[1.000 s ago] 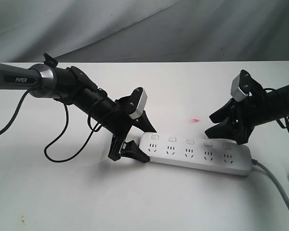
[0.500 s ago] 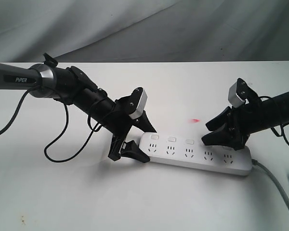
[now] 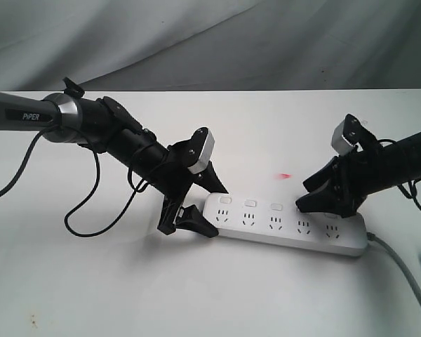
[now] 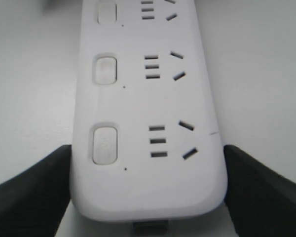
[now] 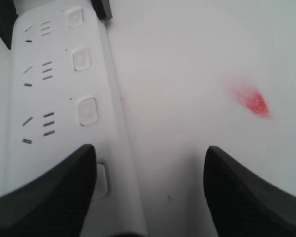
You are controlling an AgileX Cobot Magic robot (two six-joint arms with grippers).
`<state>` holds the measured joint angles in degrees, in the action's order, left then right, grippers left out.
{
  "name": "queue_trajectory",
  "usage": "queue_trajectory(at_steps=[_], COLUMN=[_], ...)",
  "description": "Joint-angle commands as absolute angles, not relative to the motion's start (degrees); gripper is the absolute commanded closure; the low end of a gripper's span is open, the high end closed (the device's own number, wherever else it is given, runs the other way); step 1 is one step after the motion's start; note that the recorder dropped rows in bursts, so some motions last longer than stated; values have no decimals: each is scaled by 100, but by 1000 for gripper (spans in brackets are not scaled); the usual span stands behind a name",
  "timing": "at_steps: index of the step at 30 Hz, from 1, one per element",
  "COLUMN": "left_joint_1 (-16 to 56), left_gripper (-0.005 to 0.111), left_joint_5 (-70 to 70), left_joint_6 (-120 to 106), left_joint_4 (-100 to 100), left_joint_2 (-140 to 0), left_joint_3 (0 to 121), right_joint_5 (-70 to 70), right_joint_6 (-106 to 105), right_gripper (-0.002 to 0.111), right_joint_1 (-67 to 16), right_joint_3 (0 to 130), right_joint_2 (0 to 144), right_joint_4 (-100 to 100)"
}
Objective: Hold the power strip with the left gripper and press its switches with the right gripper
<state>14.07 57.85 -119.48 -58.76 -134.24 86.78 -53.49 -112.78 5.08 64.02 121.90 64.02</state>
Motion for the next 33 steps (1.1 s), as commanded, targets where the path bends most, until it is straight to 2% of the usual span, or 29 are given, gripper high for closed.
queue_trajectory(at_steps=[1,7,10,13,19,33], left_joint_1=[1423,1423,1423,1423,1423,1423], left_gripper=[75,75,75,75,75,75], left_joint_5=[5827,5827,5827,5827,5827,5827], left_joint_6=[-11986,-11986,-11986,-11986,-11986,-11986], left_joint_4=[-5901,-5901,-5901,-5901,-5901,-5901], left_joint_2=[-13421,-13421,-13421,-13421,-13421,-13421], left_joint_3=[8697,8697,8697,8697,8697,8697], right_joint_5=[-4662,-4718,-5640,-5886,-5916,-6102], right_joint_6=[-11212,-11274,-11856,-11883,-11870,-11776], right_gripper=[51,51,51,51,51,51], right_joint_1=[505,505,518,518,544,1145], right_joint_3=[6381,6381,6411,6467,6475,6475], right_joint_2=[12243,12243,12154,11917,11418,11425], right_joint_4=[5626,5809,6583,6685,6587,6232])
